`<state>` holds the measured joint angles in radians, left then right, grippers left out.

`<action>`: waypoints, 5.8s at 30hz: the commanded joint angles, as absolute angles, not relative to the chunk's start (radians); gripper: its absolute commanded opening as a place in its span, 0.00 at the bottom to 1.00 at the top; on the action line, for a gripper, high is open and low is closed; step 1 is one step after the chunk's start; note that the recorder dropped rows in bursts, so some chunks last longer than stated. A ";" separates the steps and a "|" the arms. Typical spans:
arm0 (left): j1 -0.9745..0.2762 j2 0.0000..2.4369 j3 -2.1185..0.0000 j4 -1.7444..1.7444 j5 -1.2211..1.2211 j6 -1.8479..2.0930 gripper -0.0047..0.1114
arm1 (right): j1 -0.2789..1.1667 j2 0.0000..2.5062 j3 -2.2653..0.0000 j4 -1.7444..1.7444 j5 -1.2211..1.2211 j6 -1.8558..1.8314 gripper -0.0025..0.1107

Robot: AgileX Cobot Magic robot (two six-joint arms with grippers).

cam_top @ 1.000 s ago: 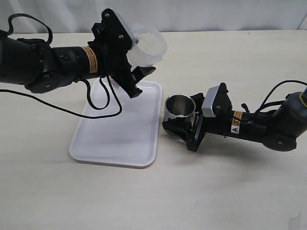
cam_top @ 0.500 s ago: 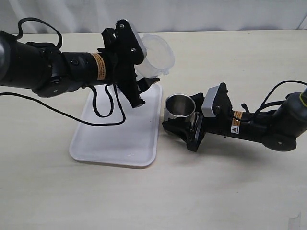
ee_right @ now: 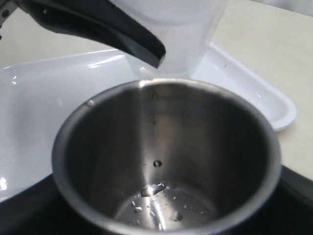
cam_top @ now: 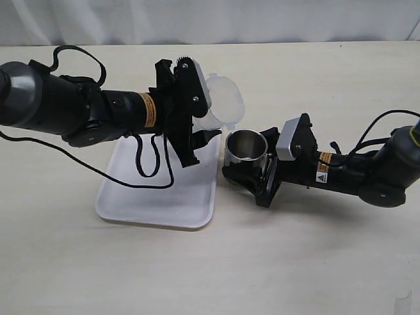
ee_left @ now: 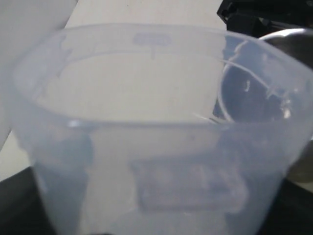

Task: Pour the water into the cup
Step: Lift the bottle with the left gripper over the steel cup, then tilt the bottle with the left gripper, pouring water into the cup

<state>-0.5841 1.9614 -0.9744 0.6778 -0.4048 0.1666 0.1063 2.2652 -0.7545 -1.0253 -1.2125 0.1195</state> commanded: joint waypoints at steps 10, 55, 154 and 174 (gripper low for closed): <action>-0.634 1.964 -1.090 0.669 -0.287 0.291 0.04 | 0.107 2.265 -0.756 -1.033 -1.221 0.119 0.06; -0.654 1.964 -1.131 0.721 -0.192 0.710 0.04 | 0.107 2.265 -0.756 -1.038 -1.221 0.119 0.06; -0.654 1.964 -1.131 0.714 -0.370 1.416 0.04 | 0.107 2.265 -0.756 -1.089 -1.221 0.119 0.06; -0.654 1.964 -1.131 0.714 -0.377 1.209 0.04 | 0.107 2.265 -0.756 -1.089 -1.221 0.119 0.06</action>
